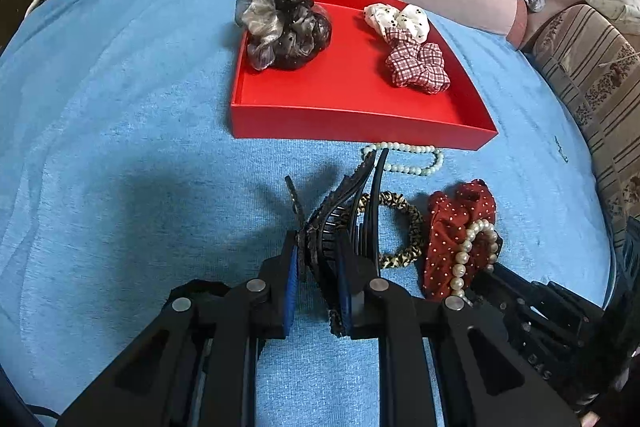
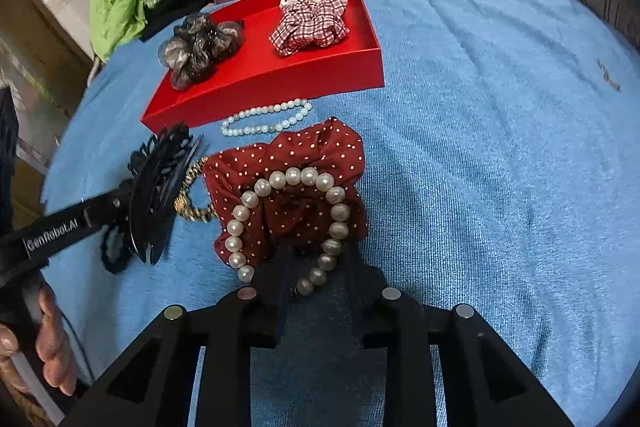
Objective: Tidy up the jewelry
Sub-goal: 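Grasp the black claw clip with the left tool while the right tool grasps the pearl bracelet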
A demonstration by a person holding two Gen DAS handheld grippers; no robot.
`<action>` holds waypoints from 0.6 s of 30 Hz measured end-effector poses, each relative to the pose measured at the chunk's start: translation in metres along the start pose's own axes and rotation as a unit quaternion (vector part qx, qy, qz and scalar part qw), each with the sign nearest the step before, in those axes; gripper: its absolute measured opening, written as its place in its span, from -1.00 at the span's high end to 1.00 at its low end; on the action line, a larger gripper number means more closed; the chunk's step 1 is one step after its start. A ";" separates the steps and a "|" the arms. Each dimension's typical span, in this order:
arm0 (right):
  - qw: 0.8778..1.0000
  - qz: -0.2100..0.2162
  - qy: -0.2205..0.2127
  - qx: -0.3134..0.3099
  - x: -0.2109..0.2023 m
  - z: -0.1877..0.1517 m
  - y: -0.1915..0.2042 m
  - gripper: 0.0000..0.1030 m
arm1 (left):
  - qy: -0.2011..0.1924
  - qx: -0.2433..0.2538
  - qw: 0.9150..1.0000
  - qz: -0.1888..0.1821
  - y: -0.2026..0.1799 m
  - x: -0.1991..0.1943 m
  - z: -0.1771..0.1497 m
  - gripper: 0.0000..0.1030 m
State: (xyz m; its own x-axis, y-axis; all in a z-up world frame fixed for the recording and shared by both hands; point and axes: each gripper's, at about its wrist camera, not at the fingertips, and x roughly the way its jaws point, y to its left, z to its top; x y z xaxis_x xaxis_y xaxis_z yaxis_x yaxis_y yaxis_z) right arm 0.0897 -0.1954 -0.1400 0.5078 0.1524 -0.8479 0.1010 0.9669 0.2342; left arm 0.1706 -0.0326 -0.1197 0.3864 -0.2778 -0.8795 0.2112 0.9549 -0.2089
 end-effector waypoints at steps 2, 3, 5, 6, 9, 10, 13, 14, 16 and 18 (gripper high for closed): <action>1.000 0.003 -0.003 0.000 -0.001 0.000 -0.001 0.78 | -0.002 -0.001 1.000 0.001 0.000 -0.002 -0.001 0.68; 1.000 0.006 -0.002 0.004 -0.002 0.001 -0.004 0.79 | -0.002 -0.002 1.000 0.000 -0.001 -0.004 -0.001 0.69; 1.000 0.017 -0.003 0.013 -0.008 0.001 -0.008 0.79 | -0.007 -0.001 1.000 0.001 -0.002 -0.010 -0.002 0.69; 1.000 0.020 -0.006 0.015 -0.012 0.000 -0.009 0.79 | -0.010 -0.001 1.000 0.000 -0.002 -0.013 -0.002 0.69; 0.999 0.025 -0.024 0.020 -0.030 0.001 -0.012 0.79 | -0.022 0.000 1.000 -0.005 -0.006 -0.027 -0.003 0.69; 0.999 0.028 -0.030 0.021 -0.036 0.001 -0.013 0.79 | -0.027 0.002 1.000 -0.008 -0.008 -0.034 -0.003 0.69; 0.998 0.036 -0.045 0.022 -0.050 0.003 -0.012 0.79 | -0.040 0.006 0.999 -0.013 -0.013 -0.048 -0.004 0.69; 0.998 0.037 -0.051 0.022 -0.056 0.003 -0.012 0.79 | -0.043 0.007 0.999 -0.015 -0.015 -0.052 -0.005 0.69; 0.997 0.042 -0.060 0.020 -0.065 0.005 -0.011 0.79 | -0.050 0.011 0.998 -0.020 -0.020 -0.062 -0.006 0.69; 0.996 0.046 -0.070 0.017 -0.075 0.007 -0.010 0.79 | -0.055 0.013 0.998 -0.023 -0.024 -0.069 -0.007 0.69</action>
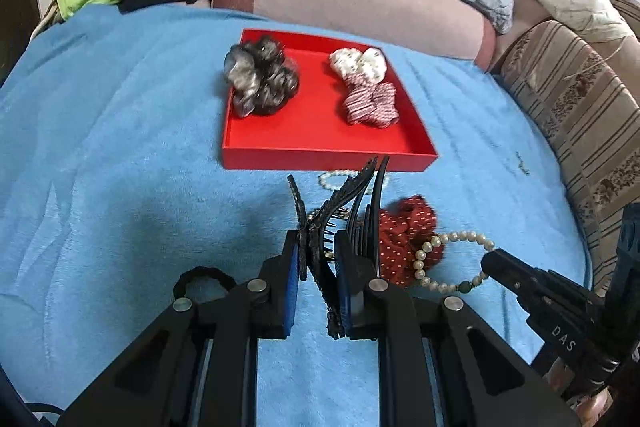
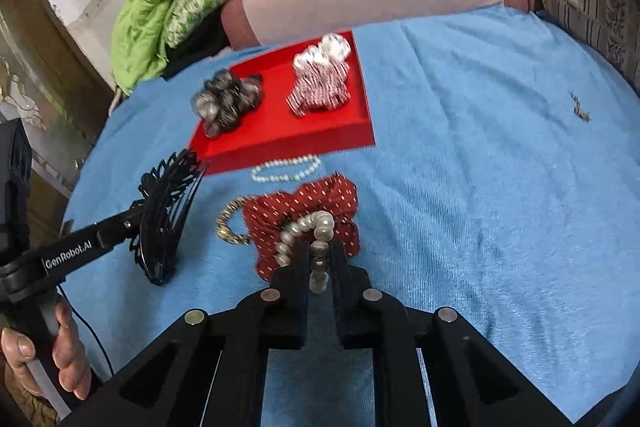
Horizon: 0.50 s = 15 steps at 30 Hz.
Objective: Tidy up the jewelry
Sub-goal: 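Grasp the black claw clip with the left tool while the right tool grasps the pearl bracelet, then carry the claw clip and pearl bracelet with both tools into the red tray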
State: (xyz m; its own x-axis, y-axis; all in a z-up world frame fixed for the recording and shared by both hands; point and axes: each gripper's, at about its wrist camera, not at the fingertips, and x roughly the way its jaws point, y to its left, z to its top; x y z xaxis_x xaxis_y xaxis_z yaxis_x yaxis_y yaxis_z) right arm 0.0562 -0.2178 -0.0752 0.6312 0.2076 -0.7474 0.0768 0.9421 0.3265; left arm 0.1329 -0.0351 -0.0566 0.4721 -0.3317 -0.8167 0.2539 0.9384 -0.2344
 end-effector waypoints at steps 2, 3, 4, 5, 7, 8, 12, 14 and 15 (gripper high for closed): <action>1.000 0.003 -0.008 -0.002 -0.007 0.003 0.002 0.79 | -0.007 0.005 1.000 0.000 -0.004 -0.009 0.000 0.69; 1.000 0.004 -0.011 -0.004 -0.010 0.005 0.004 0.79 | -0.011 0.007 1.000 0.000 -0.007 -0.014 0.001 0.69; 1.000 0.005 -0.014 -0.006 -0.013 0.006 0.005 0.79 | -0.014 0.009 1.000 0.000 -0.008 -0.018 0.002 0.69; 1.000 0.005 -0.018 -0.008 -0.016 0.008 0.006 0.79 | -0.017 0.010 1.000 0.001 -0.009 -0.021 0.002 0.69; 1.000 0.007 -0.025 -0.010 -0.022 0.011 0.007 0.79 | -0.023 0.012 1.000 0.001 -0.011 -0.028 0.003 0.69; 1.000 0.009 -0.028 -0.011 -0.026 0.013 0.008 0.79 | -0.025 0.012 1.000 0.000 -0.012 -0.031 0.004 0.69; 0.999 0.015 -0.039 -0.014 -0.035 0.024 0.011 0.79 | -0.036 0.015 0.999 0.000 -0.013 -0.041 0.010 0.69; 0.999 0.021 -0.044 -0.017 -0.038 0.033 0.014 0.79 | -0.038 0.013 0.999 0.001 -0.012 -0.042 0.015 0.69; 0.998 0.024 -0.047 -0.020 -0.040 0.038 0.016 0.79 | -0.038 0.013 0.999 0.001 -0.011 -0.043 0.017 0.69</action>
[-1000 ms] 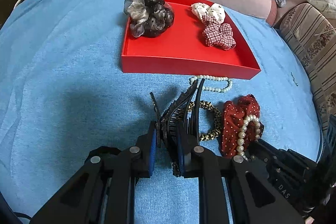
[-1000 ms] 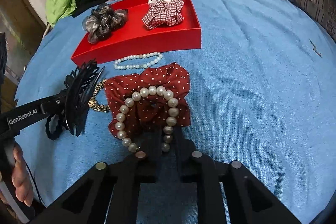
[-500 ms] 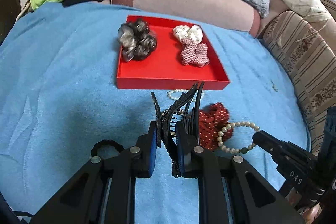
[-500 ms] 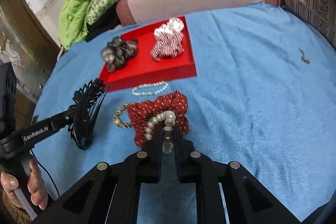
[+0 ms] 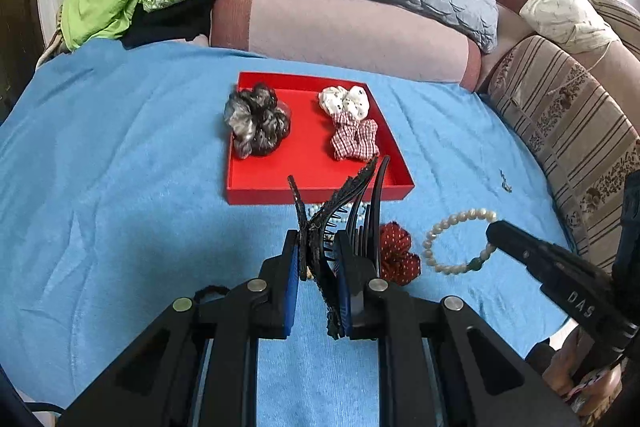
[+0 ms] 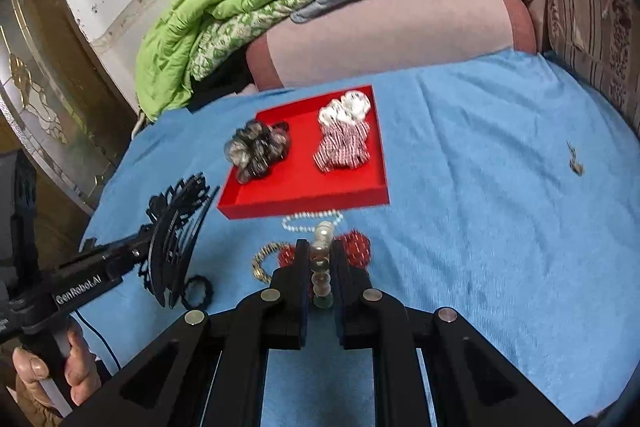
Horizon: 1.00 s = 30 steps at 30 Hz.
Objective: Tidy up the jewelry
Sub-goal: 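Carry the claw clip and pearl bracelet with both tools into the red tray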
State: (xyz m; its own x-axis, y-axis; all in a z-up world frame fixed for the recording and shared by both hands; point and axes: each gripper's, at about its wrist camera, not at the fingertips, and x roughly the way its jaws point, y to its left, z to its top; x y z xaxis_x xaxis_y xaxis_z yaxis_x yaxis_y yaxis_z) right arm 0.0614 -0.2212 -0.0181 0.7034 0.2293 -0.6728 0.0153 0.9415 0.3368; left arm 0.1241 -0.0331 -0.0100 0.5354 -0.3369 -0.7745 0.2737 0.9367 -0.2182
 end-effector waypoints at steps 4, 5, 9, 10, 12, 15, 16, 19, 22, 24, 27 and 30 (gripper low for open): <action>1.000 0.001 -0.011 -0.012 -0.001 0.017 0.007 0.79 | -0.003 0.003 1.000 0.004 0.000 0.001 0.012 0.69; 1.000 0.001 -0.013 -0.015 0.000 0.022 0.008 0.79 | -0.003 0.004 1.000 0.005 -0.001 0.003 0.015 0.69; 1.000 0.009 -0.013 -0.011 0.008 0.042 0.007 0.79 | -0.002 0.006 1.000 0.011 -0.001 0.012 0.027 0.69; 1.000 0.009 -0.013 -0.011 0.009 0.045 0.007 0.79 | 0.000 0.005 1.000 0.012 0.000 0.016 0.031 0.69; 1.000 0.010 -0.011 -0.012 0.015 0.052 0.006 0.79 | 0.003 0.003 1.000 0.012 0.001 0.022 0.036 0.69; 1.000 0.010 -0.008 -0.015 0.024 0.060 0.007 0.79 | 0.010 0.002 1.000 0.014 0.001 0.036 0.044 0.69; 1.000 0.009 -0.006 -0.015 0.029 0.064 0.006 0.79 | 0.011 0.003 1.000 0.016 0.000 0.042 0.049 0.69; 1.000 0.009 -0.001 -0.014 0.041 0.071 0.003 0.79 | 0.016 0.003 1.000 0.020 0.000 0.056 0.057 0.69; 1.000 0.009 0.005 -0.012 0.054 0.082 0.000 0.79 | 0.020 0.001 1.000 0.023 0.002 0.069 0.063 0.69; 1.000 0.012 0.007 -0.008 0.060 0.088 -0.001 0.79 | 0.024 -0.002 0.999 0.026 0.003 0.080 0.068 0.69; 1.000 0.024 0.013 0.000 0.074 0.103 -0.002 0.79 | 0.028 -0.009 0.999 0.029 0.006 0.093 0.072 0.69; 0.999 0.032 0.017 -0.002 0.090 0.118 0.002 0.79 | 0.034 -0.018 0.999 0.031 0.011 0.108 0.074 0.69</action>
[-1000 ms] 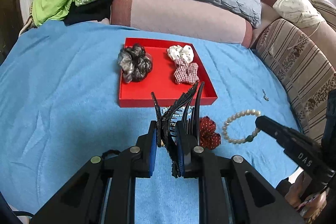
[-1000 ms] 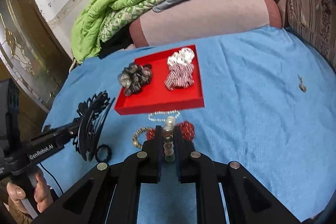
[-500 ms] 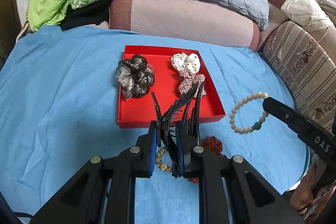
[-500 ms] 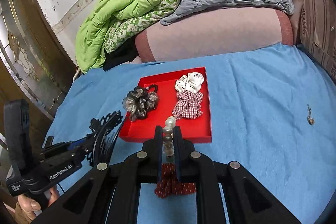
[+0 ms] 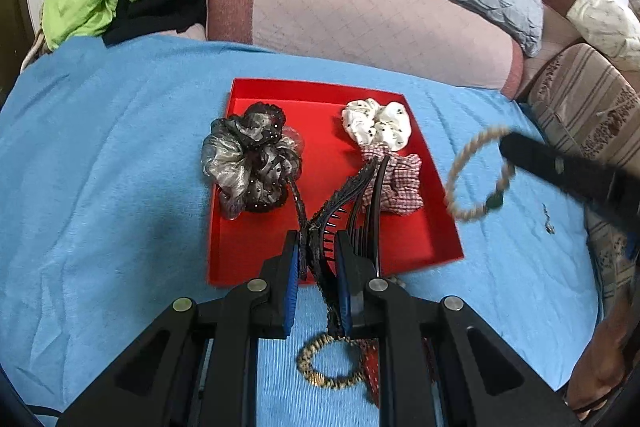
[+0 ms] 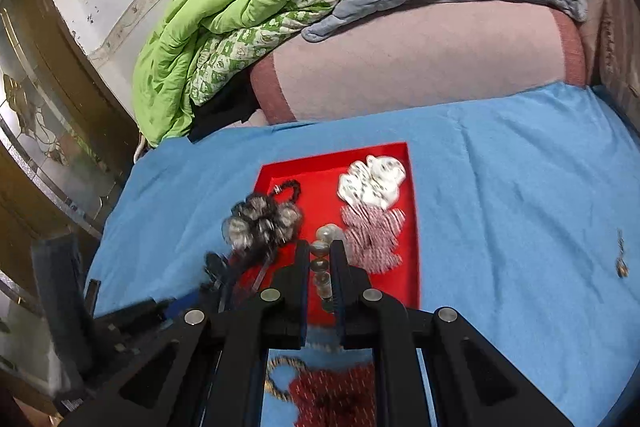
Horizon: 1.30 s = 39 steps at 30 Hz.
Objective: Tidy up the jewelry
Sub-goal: 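Carry the claw clip and pearl bracelet with both tools into the red tray, then open both tools to release the claw clip and pearl bracelet in the tray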
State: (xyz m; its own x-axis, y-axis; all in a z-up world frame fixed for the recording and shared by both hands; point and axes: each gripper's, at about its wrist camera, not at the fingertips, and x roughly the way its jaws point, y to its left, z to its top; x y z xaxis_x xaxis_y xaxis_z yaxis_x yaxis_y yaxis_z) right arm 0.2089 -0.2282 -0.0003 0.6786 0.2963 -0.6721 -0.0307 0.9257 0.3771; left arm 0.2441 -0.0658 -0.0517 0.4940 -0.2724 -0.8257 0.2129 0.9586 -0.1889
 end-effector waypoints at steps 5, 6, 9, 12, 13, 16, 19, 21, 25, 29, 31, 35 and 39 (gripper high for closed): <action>1.000 0.007 0.012 -0.007 0.035 0.029 0.008 0.79 | 0.013 -0.010 1.000 0.002 0.006 0.024 0.004 0.69; 1.000 0.010 0.014 -0.007 0.042 0.033 0.009 0.79 | 0.014 -0.012 1.000 0.002 0.007 0.027 0.005 0.69; 0.999 0.023 0.026 -0.005 0.068 0.050 0.013 0.79 | 0.017 -0.020 1.000 0.000 0.009 0.038 0.010 0.69; 0.999 0.030 0.036 -0.008 0.090 0.061 0.017 0.79 | 0.021 -0.026 0.999 0.000 0.011 0.046 0.012 0.69; 0.999 0.031 0.041 -0.009 0.097 0.063 0.017 0.79 | 0.023 -0.028 0.999 -0.002 0.012 0.049 0.013 0.69; 0.998 0.034 0.057 -0.013 0.120 0.070 0.016 0.79 | 0.025 -0.033 0.999 -0.004 0.012 0.057 0.015 0.69; 0.997 0.037 0.074 -0.005 0.142 0.073 0.009 0.79 | 0.029 -0.035 0.999 -0.003 0.012 0.066 0.017 0.69; 0.995 0.041 0.085 0.009 0.155 0.075 0.002 0.79 | 0.032 -0.039 0.999 -0.002 0.013 0.072 0.017 0.69; 0.993 0.046 0.105 0.034 0.176 0.073 -0.012 0.79 | 0.038 -0.045 0.998 -0.004 0.016 0.083 0.018 0.69; 0.991 0.039 0.119 0.045 0.193 0.067 -0.022 0.79 | 0.042 -0.046 0.998 -0.001 0.018 0.091 0.017 0.69; 0.991 0.037 0.122 0.049 0.197 0.065 -0.025 0.79 | 0.042 -0.049 0.998 -0.002 0.020 0.094 0.017 0.68; 0.990 0.029 0.127 0.050 0.205 0.062 -0.030 0.79 | 0.042 -0.050 0.998 -0.005 0.021 0.095 0.018 0.68; 0.990 0.021 0.132 0.048 0.209 0.059 -0.033 0.79 | 0.041 -0.046 0.998 -0.006 0.019 0.094 0.018 0.67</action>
State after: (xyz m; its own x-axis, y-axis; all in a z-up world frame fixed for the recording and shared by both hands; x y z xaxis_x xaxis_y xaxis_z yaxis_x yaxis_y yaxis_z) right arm 0.3953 -0.2102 -0.1158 0.4619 0.3971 -0.7931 0.0231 0.8885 0.4583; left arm 0.3097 -0.0745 -0.1237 0.4200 -0.2792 -0.8635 0.1373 0.9601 -0.2437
